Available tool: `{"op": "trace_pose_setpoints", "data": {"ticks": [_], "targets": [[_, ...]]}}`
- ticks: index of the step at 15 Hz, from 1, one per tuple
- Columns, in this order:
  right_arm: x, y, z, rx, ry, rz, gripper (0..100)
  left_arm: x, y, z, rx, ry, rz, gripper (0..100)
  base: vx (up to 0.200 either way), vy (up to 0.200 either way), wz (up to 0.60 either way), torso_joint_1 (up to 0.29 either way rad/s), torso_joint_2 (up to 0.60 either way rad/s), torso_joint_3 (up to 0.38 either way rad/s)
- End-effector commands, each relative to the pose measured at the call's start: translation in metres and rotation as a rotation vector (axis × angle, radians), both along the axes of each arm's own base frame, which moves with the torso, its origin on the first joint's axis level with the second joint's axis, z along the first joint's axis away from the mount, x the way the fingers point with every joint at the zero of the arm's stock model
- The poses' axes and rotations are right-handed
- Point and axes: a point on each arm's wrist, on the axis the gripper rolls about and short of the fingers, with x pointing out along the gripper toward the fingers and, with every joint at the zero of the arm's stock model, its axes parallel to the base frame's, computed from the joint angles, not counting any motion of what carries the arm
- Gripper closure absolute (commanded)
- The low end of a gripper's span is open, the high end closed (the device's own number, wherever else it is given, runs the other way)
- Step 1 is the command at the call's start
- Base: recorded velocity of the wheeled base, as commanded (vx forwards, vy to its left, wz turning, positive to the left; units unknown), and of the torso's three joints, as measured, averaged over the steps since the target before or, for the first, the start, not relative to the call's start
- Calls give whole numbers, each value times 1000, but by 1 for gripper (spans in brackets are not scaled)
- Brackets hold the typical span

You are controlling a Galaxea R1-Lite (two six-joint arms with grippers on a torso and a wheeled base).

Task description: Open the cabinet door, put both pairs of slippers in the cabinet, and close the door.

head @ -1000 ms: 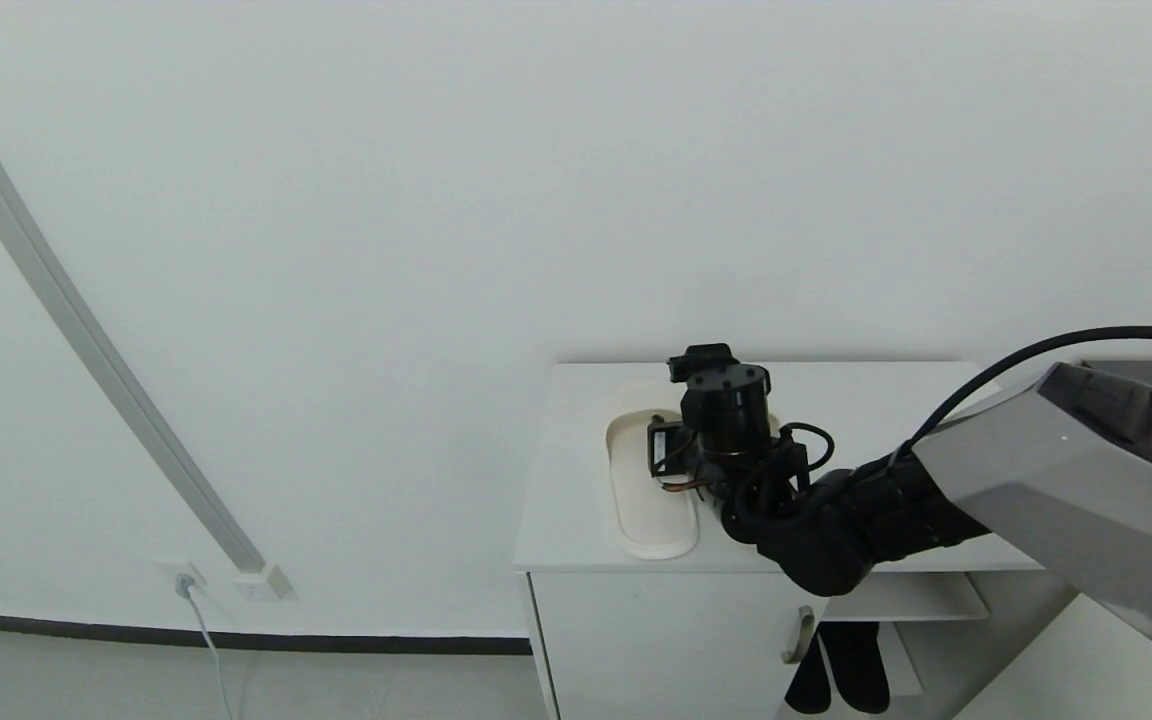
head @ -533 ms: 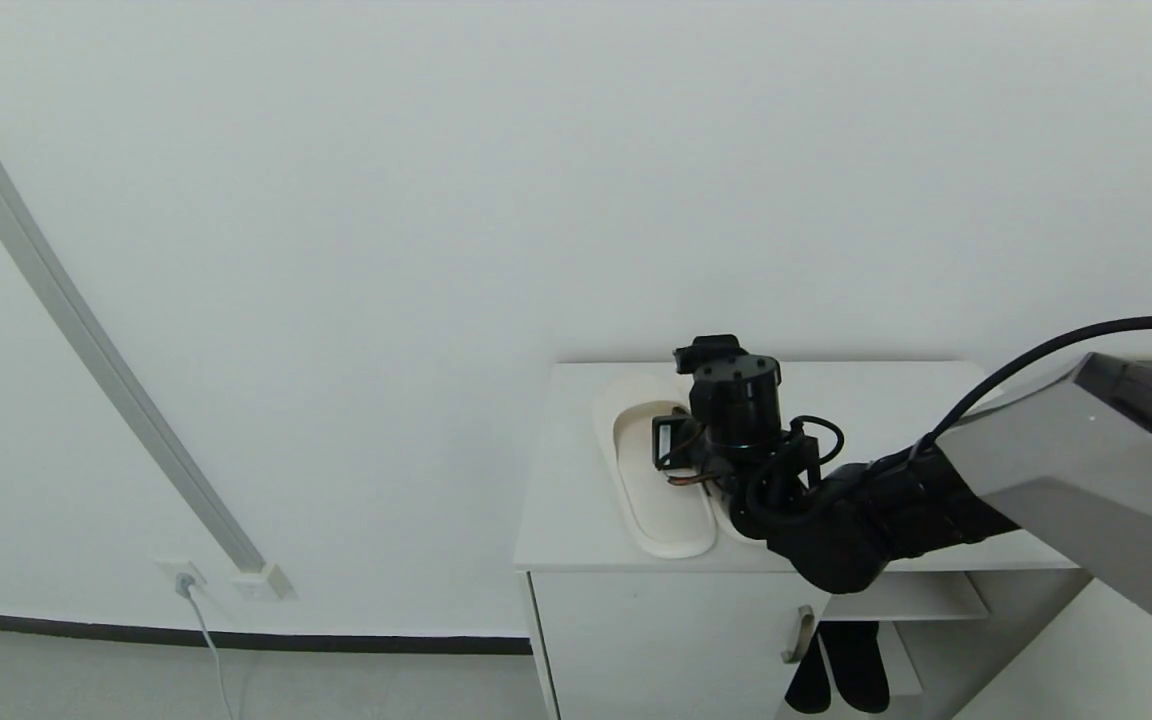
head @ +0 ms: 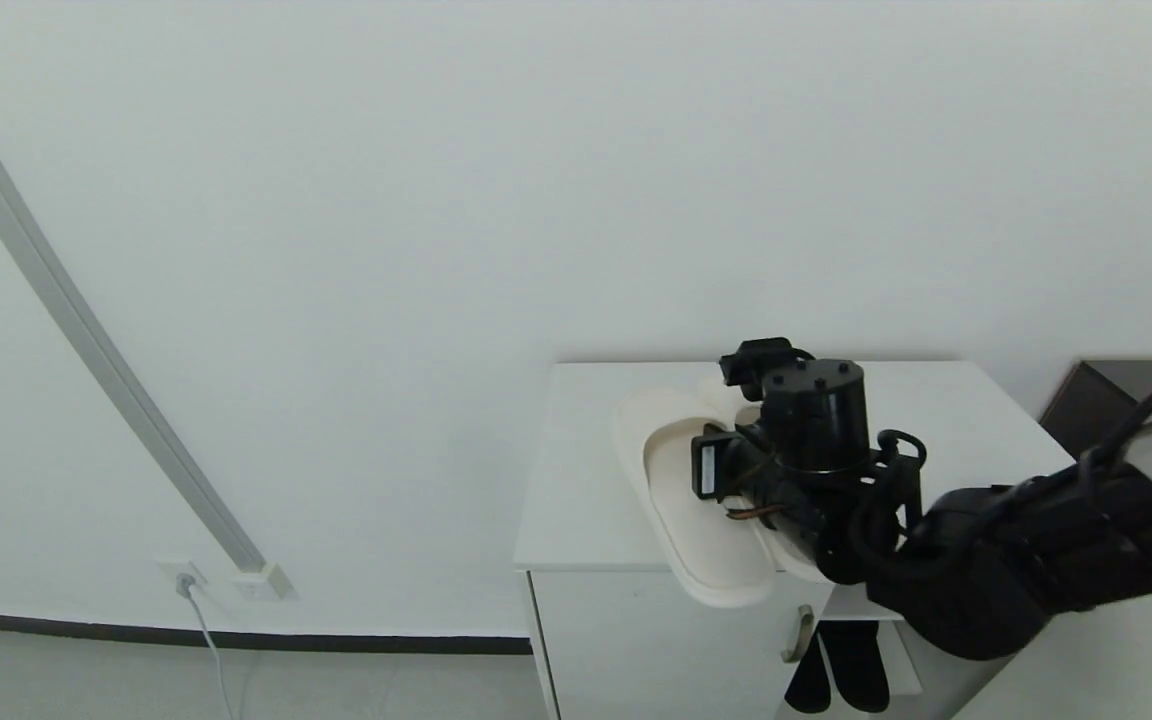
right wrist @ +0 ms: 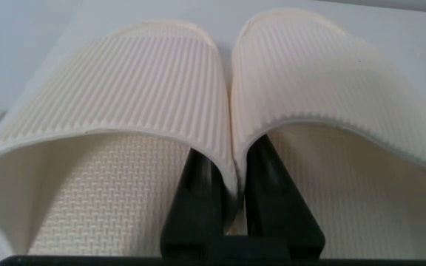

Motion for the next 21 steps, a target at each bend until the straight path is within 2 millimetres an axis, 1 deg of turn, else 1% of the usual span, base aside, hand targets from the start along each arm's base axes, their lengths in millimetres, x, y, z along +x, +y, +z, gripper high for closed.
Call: {"op": "trace_pose_setpoints", "data": {"ticks": [1,2,3,4,5,8,10,13,21], "targets": [[-56,-26,22,30,0,148,100,0,0,0,0,1,0,100,0,0,0,0,0,0],[-68,-33,22,23,8,186,100,0,0,0,3,1,0,100,0,0,0,0,0,0],[-92,-48,21,9,17,257,100,0,0,0,3,1,0,100,0,0,0,0,0,0],[-108,-58,21,5,19,322,100,0,0,0,3,1,0,100,0,0,0,0,0,0],[-121,-63,21,4,17,361,100,0,0,0,3,1,-1,100,0,0,0,0,0,0],[-125,-58,23,3,9,359,100,0,0,0,4,1,0,100,0,0,0,0,0,0],[-123,-55,16,-13,32,357,100,0,0,0,4,1,-1,100,0,0,0,0,0,0],[-125,-51,14,-19,37,371,100,0,0,0,4,1,0,100,0,0,0,0,0,0],[-125,-49,12,-31,35,347,100,0,0,0,4,1,-1,100,0,0,0,0,0,0]]}}
